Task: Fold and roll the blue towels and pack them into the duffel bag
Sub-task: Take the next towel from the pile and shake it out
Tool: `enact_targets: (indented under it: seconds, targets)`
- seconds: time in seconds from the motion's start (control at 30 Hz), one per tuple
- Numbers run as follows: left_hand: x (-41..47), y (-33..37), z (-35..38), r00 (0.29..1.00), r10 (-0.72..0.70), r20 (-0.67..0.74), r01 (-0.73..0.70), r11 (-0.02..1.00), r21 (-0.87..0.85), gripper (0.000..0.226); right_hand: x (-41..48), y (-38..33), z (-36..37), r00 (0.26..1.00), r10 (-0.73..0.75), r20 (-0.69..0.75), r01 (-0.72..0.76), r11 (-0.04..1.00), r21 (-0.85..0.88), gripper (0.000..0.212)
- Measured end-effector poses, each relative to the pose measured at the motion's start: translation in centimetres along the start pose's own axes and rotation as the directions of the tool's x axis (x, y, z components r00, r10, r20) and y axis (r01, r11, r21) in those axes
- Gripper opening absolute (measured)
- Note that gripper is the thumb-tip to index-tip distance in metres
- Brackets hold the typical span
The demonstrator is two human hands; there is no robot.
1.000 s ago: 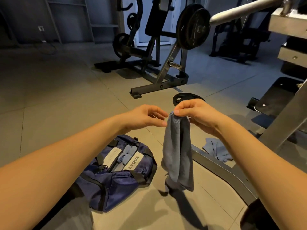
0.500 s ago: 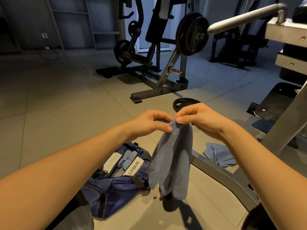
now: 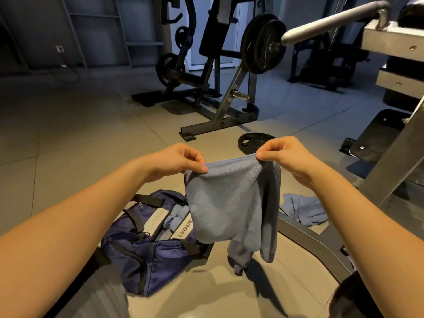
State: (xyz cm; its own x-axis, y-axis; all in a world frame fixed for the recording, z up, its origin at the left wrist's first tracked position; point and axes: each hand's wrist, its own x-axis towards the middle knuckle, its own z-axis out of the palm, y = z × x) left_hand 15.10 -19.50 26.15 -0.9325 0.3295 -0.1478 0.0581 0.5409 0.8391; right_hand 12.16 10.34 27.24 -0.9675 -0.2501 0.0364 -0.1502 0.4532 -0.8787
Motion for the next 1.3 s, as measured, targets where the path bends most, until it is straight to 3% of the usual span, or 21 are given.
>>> enact_targets:
  seconds: [0.1, 0.17, 0.27, 0.43, 0.53, 0.6, 0.7, 0.8, 0.87, 1.07, 1.3]
  targets:
    - [-0.3, -1.0, -1.5, 0.999, -0.04, -0.025, 0.04, 0.999, -0.005, 0.015, 0.0, 0.3, -0.6, 1.0, 0.018, -0.012, -0.018, 1.0, -0.007, 0.008]
    - [-0.4, -1.4, -1.9, 0.991, -0.045, -0.123, 0.043, 0.999, -0.018, 0.018, -0.2, 0.1, -0.8, 0.999, 0.003, 0.037, -0.003, 1.0, -0.008, 0.008]
    - [-0.4, -0.9, -2.1, 0.934, -0.009, -0.358, -0.081, 0.969, -0.235, 0.016, -0.4, 0.1, -1.0, 0.983, 0.017, 0.183, -0.015, 1.0, -0.01, 0.014]
    - [0.2, -0.2, -2.8, 0.848, -0.098, -0.521, -0.22, 0.829, -0.514, 0.016, -0.8, 0.4, -0.7, 0.899, 0.06, 0.433, -0.077, 0.997, 0.023, 0.02]
    - [-0.1, 0.3, -2.2, 0.795, -0.071, -0.603, -0.163, 0.931, -0.326, 0.014, -0.7, 0.5, -0.3, 0.894, 0.047, 0.445, -0.081, 0.995, 0.057, 0.019]
    - [-0.4, 1.2, -0.8, 0.839, 0.029, -0.543, -0.151, 0.972, -0.181, 0.01, -0.6, 0.6, 0.1, 0.907, 0.035, 0.421, -0.063, 0.997, 0.053, 0.017]
    - [-0.5, 3.0, 2.0, 0.952, 0.129, -0.279, -0.159, 0.983, -0.09, 0.026, -0.4, 0.0, 1.0, 0.904, -0.008, 0.427, -0.016, 0.998, 0.053, 0.012]
    - [0.0, 3.3, 4.4, 0.997, 0.076, 0.012, -0.076, 0.997, 0.001, 0.036, -0.2, -0.6, 1.9, 0.891, -0.042, 0.451, 0.031, 0.999, 0.031, 0.015]
    - [0.4, 3.0, 5.4, 0.994, 0.048, 0.102, -0.05, 0.999, 0.016, 0.029, -0.1, -0.6, 2.3, 0.887, -0.051, 0.459, 0.056, 0.998, 0.003, 0.018]
    - [1.0, 2.6, 4.5, 0.994, 0.06, 0.09, -0.054, 0.996, -0.07, 0.012, -0.2, -0.2, 2.3, 0.908, -0.019, 0.418, 0.009, 1.0, 0.025, 0.024]
    - [0.6, 2.2, -0.8, 0.989, 0.071, -0.126, -0.122, 0.88, -0.459, 0.016, -1.1, 1.6, 3.2, 0.832, 0.013, 0.555, -0.168, 0.959, 0.228, 0.029]
